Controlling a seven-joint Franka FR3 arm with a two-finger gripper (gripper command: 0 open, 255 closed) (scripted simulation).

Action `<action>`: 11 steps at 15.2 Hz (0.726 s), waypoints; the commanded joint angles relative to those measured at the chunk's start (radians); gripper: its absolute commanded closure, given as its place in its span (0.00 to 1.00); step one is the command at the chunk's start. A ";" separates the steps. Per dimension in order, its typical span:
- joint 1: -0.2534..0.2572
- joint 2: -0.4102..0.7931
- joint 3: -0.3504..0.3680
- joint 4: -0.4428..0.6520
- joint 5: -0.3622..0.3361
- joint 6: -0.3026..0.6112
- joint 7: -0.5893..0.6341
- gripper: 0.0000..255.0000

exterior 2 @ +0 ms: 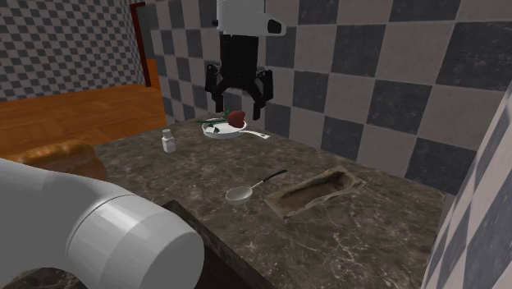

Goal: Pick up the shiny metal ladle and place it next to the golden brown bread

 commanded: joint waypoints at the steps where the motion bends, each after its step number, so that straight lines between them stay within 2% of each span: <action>1: 0.000 0.000 0.000 0.000 0.000 0.000 0.000 0.00; 11: -0.029 0.204 0.022 -0.162 0.061 0.391 0.112 0.00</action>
